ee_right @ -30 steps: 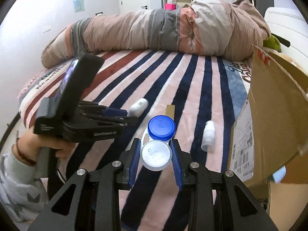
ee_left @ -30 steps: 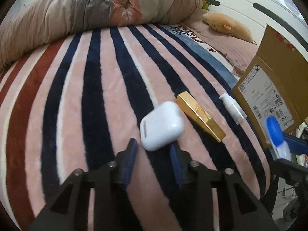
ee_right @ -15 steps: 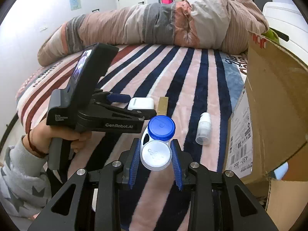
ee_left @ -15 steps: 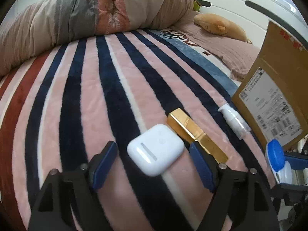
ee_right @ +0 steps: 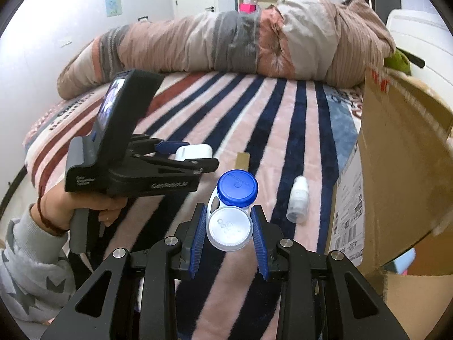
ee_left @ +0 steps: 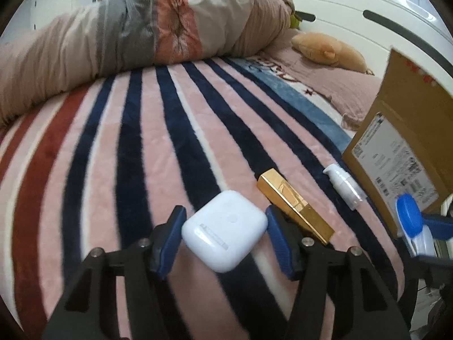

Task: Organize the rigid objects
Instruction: 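Release the earbud case into the box with the left tool while the right tool releases the lens case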

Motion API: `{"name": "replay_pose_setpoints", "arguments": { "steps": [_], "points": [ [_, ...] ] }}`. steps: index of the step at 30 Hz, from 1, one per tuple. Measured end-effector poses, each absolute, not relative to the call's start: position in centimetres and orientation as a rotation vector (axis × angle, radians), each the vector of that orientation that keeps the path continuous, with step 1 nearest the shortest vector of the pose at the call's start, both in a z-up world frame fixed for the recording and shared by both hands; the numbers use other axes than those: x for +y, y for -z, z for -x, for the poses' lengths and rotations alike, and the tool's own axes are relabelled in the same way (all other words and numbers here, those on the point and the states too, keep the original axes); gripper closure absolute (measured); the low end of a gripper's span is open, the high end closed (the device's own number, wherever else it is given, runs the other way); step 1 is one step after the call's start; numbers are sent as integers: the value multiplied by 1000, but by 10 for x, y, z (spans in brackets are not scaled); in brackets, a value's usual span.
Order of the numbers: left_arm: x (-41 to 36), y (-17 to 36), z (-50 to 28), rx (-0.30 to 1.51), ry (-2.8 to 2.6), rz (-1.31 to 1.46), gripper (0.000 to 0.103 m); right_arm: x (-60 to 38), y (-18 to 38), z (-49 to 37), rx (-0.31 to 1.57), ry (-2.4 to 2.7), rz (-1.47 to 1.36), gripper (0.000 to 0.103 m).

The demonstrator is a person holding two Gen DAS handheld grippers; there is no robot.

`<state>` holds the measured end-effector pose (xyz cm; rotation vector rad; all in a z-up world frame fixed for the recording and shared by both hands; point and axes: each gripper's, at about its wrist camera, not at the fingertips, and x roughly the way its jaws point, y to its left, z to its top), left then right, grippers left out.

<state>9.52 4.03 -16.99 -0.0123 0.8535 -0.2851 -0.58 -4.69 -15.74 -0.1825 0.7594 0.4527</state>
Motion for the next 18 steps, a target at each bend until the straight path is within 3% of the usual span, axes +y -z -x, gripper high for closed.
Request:
{"name": "replay_pose_setpoints", "arguments": {
  "steps": [9,18],
  "points": [
    [33,70,-52,690,316,4,48,-68,91,25,599,-526,112,76],
    [-54,-12,-37,578,554,-35,48,-173,61,29,529,-349,36,76]
  ]
}}
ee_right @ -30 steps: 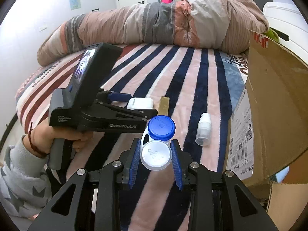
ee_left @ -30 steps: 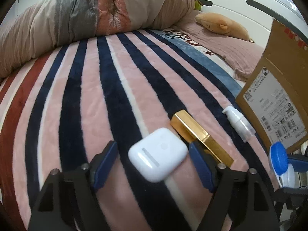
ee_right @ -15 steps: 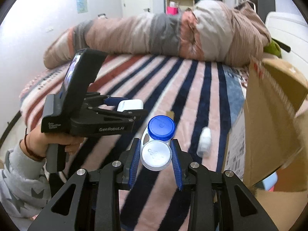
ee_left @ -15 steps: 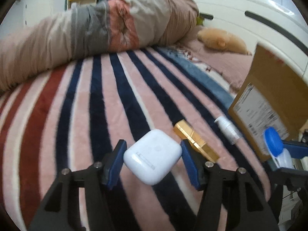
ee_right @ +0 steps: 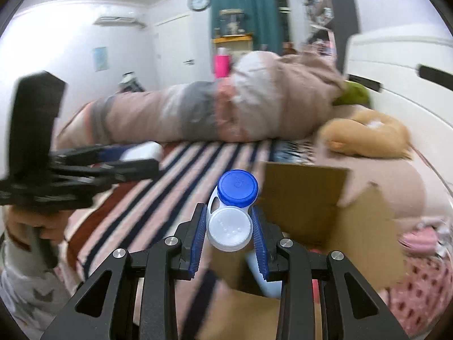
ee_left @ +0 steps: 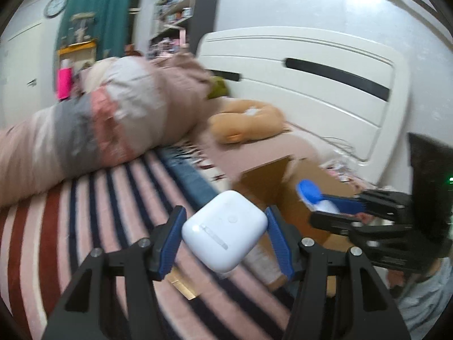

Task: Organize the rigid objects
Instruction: 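Release the earbud case into the box with the left tool while the right tool releases the lens case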

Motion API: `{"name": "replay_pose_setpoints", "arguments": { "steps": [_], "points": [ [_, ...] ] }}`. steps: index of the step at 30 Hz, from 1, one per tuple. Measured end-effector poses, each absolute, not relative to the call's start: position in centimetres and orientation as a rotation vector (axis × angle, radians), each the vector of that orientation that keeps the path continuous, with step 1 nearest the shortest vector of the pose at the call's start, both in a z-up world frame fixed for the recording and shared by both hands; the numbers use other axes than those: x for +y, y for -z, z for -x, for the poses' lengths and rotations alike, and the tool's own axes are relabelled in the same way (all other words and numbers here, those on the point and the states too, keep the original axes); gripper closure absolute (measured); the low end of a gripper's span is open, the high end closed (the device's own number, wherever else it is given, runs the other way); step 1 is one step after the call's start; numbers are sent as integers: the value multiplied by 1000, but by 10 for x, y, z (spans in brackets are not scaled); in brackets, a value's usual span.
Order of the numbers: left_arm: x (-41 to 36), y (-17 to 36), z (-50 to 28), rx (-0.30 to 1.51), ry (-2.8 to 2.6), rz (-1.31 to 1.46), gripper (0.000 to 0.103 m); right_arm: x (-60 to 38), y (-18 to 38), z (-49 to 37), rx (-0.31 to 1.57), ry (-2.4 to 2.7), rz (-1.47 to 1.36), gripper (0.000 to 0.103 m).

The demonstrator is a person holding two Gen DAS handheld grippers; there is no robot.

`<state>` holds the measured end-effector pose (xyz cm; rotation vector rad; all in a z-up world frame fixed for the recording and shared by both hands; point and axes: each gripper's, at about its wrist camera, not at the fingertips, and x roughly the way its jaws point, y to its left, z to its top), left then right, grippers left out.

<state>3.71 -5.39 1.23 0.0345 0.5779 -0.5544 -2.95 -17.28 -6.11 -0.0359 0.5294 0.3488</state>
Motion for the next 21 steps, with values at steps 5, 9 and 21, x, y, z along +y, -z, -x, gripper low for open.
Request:
{"name": "replay_pose_setpoints", "arguments": {
  "steps": [5,9,21],
  "points": [
    [-113,-14,-48,615,634,-92,49,-226,78,22,579,-237,2,75],
    [-148,-5,-52,661,651,-143,48,-250,92,18,610,-228,-12,75],
    [-211,26,-95,851,689,-272,48,-273,103,15,603,-252,-74,75]
  ]
}}
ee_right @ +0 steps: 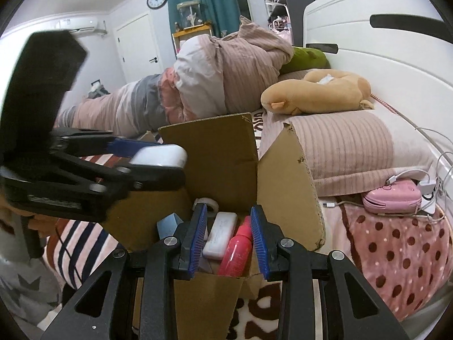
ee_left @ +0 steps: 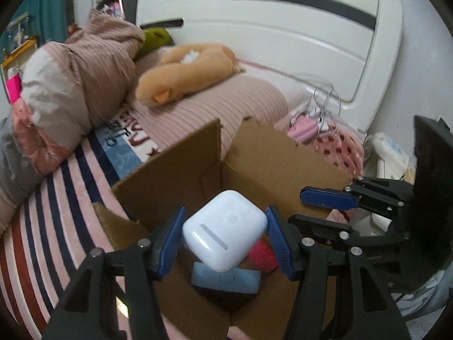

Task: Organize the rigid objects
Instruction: 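Release the earbud case into the box with the left tool while the right tool releases the lens case, then grasp the white pump bottle with the right tool while the left tool grasps the gold lipstick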

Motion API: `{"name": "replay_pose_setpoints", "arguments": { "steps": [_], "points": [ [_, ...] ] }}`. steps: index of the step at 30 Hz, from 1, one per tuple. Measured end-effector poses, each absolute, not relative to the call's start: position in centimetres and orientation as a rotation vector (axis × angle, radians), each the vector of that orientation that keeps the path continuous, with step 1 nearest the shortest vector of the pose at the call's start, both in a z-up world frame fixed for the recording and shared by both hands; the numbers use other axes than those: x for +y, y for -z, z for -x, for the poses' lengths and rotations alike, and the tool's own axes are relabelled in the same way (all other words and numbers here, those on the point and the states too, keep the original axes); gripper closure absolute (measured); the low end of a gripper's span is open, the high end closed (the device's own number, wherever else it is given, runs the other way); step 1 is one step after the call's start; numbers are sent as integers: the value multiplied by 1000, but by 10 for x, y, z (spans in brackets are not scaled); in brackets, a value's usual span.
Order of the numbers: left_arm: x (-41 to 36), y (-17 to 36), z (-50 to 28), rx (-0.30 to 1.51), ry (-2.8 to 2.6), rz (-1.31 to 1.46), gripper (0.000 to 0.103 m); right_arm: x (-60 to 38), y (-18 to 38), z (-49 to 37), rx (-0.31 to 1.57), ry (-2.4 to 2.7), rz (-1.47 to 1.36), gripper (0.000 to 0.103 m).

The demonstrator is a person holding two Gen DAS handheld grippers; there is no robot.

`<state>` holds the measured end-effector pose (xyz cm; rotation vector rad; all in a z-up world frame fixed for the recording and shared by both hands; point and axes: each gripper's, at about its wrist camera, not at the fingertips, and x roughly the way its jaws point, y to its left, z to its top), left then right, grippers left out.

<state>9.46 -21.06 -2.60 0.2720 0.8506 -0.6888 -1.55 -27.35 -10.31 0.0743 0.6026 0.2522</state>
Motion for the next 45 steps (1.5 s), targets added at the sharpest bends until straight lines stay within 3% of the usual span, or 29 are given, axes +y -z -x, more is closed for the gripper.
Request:
{"name": "replay_pose_setpoints", "arguments": {
  "steps": [15,19,27,35,45],
  "points": [
    [-202,25,-103,851,628,-278,47,-271,103,15,607,-261,-75,74],
    [-166,3,-94,792,602,-190,41,-263,97,18,607,-261,-57,74],
    [-65,-10,-76,728,448,-111,40,-204,63,31,527,-351,-6,74],
    [34,30,-62,769,325,-30,40,-92,63,23,561,-525,91,74],
    [77,116,-59,873,299,112,40,-33,159,-25,756,-285,218,74]
  ]
}}
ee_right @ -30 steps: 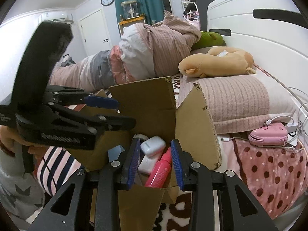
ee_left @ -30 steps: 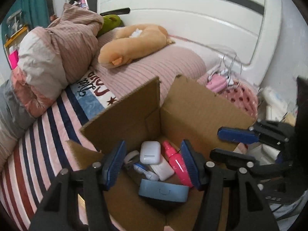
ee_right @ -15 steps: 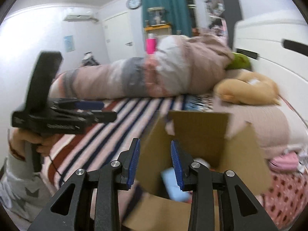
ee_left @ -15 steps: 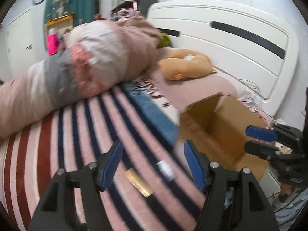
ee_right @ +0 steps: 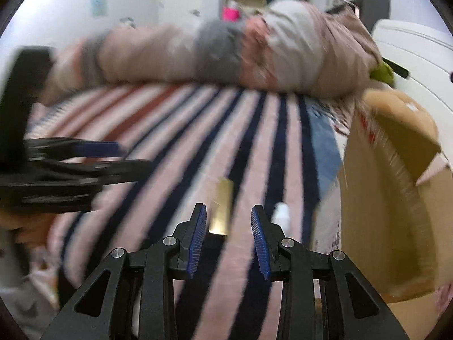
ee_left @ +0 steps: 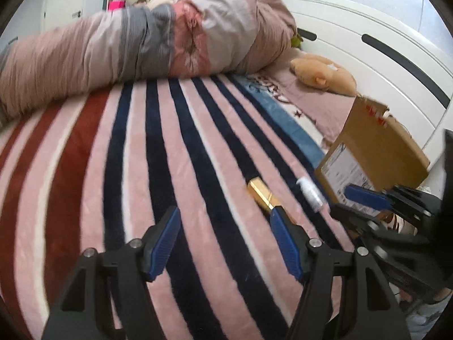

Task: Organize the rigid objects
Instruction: 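Grasp the white pump bottle with the right tool while the left tool grasps the gold lipstick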

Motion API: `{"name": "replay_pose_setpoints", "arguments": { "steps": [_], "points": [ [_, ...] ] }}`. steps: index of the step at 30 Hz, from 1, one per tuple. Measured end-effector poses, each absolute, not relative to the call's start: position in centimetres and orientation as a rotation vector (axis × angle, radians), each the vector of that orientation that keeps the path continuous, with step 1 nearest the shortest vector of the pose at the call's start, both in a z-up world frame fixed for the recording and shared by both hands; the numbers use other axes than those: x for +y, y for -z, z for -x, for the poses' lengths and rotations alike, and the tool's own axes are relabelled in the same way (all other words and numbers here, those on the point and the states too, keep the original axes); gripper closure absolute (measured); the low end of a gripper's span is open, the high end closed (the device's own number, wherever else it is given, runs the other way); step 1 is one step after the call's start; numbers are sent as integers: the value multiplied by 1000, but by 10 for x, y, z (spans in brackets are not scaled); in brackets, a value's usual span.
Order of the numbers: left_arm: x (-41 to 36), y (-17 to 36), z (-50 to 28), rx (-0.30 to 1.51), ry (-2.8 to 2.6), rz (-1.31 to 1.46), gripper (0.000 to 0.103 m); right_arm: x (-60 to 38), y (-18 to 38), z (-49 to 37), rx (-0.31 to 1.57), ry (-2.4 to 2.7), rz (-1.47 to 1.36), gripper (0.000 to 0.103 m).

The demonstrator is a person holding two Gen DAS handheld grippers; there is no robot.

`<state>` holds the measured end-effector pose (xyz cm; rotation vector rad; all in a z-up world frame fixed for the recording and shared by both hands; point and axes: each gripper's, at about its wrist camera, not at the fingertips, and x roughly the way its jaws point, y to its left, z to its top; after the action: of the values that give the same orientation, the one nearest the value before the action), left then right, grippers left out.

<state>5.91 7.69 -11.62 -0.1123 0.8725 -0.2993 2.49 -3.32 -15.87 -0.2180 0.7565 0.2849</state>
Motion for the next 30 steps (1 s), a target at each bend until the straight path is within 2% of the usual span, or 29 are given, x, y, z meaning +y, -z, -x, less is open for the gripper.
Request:
{"name": "replay_pose_setpoints", "arguments": {
  "steps": [5,11,15,22,28,30],
  "points": [
    [67,145,-65,908,355,175,41,-44,199,-53,809,-148,253,74],
    [39,161,-84,940,436,226,41,-39,222,-67,772,-37,398,75],
    [21,171,-98,960,479,265,42,-55,229,-78,811,-37,355,80],
    [-8,186,-114,986,442,206,67,-71,228,-74,825,-91,261,83],
    [4,181,-102,991,477,202,86,-76,223,-71,858,-184,186,83],
    [11,178,-94,1000,485,183,88,-76,221,-65,870,-225,160,83]
  ]
}}
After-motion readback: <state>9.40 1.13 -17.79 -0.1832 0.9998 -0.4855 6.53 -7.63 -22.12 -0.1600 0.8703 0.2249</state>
